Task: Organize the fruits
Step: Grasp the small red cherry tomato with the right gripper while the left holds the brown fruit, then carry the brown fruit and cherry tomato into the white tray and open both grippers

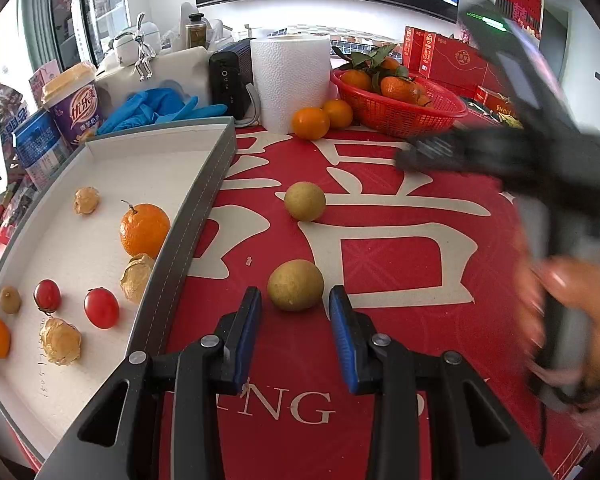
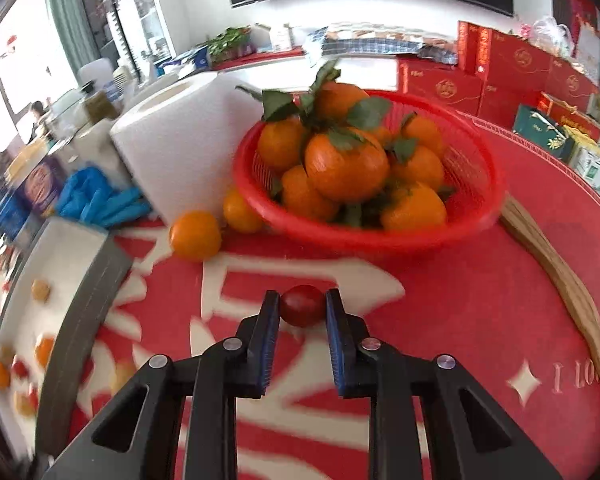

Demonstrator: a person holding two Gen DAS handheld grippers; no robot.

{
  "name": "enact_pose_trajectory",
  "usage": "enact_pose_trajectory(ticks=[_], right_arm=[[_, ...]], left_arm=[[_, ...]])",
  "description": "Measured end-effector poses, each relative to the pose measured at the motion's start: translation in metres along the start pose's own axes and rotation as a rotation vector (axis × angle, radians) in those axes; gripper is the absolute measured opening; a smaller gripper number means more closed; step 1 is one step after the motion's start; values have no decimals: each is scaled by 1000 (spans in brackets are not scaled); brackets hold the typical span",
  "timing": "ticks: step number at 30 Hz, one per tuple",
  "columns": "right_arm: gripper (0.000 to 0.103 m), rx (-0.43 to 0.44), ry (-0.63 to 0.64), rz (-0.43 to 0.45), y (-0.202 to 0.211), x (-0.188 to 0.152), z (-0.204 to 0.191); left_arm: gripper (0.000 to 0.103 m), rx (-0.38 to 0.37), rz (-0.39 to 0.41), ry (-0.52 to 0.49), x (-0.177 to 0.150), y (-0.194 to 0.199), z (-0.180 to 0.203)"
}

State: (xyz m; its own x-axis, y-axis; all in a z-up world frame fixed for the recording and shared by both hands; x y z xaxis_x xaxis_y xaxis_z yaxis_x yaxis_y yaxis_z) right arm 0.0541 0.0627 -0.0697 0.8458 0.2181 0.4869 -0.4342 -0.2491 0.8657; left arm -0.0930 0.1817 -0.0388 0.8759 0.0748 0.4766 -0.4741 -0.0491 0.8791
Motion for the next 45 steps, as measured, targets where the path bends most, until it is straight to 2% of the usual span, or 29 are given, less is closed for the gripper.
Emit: enact_pose_trajectory(ticks=[5,9,12,27,45], right_arm=[[24,2,36,-24,26,-41,21],[24,-13,39,0,46,-77,36],[24,-11,21,14,52,-88,43],[24,31,-16,27,55,-92,45],[24,33,-18,27,55,-93,45]], left_arm=[[38,0,0,0,0,0,0],[38,0,0,0,0,0,0],[38,2,0,-1,0,0,0],[39,15,0,-7,0,-1,1],[39,14,0,-7,0,-1,1]])
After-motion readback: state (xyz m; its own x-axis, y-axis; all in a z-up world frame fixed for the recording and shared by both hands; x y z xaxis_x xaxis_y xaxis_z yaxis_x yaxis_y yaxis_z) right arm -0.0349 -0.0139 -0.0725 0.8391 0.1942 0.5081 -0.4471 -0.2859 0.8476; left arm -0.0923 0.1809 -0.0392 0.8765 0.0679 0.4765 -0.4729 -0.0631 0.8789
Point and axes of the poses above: each gripper's, at about its wrist camera, not at the fingertips, and y roughly against the way its jaws point, z to its right, x to its top, the point moved 7 cm from there along -y, roughly the way its jaws point, and after that the axes turned 10 degrees about -z, right-handed, at the moved point
